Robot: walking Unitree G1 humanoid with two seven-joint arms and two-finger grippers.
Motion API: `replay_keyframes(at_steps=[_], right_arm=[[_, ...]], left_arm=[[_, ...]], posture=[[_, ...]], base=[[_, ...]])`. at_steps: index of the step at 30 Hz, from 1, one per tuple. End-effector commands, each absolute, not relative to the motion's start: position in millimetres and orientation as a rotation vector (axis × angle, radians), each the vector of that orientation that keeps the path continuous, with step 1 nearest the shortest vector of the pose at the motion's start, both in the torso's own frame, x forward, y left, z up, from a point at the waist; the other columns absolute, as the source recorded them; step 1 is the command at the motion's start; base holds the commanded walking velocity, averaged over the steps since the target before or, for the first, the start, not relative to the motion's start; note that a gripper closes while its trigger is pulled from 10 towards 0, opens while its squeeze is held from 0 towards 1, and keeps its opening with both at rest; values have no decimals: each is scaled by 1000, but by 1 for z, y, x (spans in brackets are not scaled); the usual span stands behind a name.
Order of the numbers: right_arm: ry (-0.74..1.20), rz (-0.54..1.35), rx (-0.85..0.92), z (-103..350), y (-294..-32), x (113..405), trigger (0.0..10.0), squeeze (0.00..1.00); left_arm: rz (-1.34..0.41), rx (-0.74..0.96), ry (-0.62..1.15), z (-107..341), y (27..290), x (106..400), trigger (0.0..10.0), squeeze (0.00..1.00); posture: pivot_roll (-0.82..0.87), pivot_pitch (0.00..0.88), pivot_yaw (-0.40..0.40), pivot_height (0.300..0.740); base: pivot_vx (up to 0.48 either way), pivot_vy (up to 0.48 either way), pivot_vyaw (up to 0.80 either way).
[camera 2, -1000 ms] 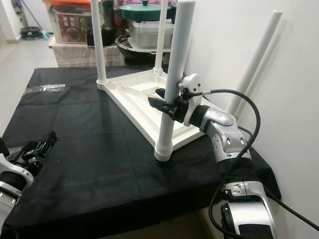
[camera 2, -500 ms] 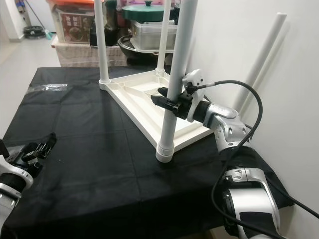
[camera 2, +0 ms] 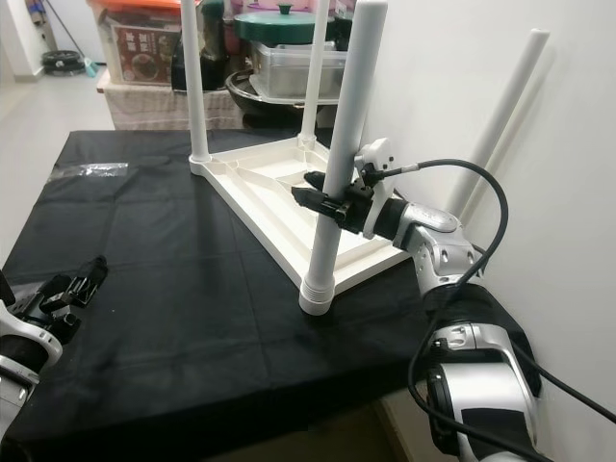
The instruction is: Building children table
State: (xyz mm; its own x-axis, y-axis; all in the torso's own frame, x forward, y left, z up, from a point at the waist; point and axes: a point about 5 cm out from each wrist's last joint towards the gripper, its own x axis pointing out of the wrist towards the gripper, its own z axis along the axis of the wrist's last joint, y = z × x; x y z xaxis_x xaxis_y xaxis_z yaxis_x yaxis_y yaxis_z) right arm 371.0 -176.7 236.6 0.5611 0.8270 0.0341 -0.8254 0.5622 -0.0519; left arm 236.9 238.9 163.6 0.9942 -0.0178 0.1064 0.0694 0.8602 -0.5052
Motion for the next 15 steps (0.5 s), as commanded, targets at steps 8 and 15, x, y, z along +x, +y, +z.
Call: replay_keyframes(at_steps=[8,15], right_arm=[[90,829,35,191,-162,369,0,0],[203,601,111,158,-152,367,0,0]], left_arm=[[-50,-541,-80,162,237,237,10000,0],[-48,-543,-79,162,237,237,10000,0]], posture=[[-9,0,-87,740],[-11,0,-90,740]], base=[[0,0,0],[0,0,0]])
